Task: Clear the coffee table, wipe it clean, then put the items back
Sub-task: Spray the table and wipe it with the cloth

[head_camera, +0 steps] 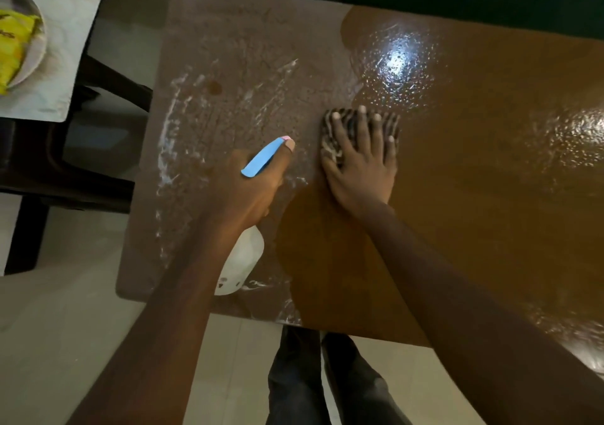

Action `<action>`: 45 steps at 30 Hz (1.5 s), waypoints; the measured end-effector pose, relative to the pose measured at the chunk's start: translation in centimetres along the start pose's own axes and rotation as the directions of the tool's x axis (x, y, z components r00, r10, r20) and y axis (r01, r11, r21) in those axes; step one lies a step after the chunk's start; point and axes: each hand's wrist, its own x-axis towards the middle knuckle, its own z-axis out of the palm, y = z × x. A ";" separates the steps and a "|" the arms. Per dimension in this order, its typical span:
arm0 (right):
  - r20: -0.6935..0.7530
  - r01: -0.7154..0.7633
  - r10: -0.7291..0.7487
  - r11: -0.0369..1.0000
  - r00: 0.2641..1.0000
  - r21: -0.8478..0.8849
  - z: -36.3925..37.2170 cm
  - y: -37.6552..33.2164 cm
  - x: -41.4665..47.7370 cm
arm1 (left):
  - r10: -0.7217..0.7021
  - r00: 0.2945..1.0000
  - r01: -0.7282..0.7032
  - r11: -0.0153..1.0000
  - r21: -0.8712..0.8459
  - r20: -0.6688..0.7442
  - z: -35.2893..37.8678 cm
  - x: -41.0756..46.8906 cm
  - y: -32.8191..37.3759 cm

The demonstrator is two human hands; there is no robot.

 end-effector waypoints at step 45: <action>0.092 0.299 -0.289 0.947 0.953 -0.118 -0.3 -2.1 3.3 | 0.079 0.997 -0.079 0.997 0.013 0.015 -3.1 12.3 5.9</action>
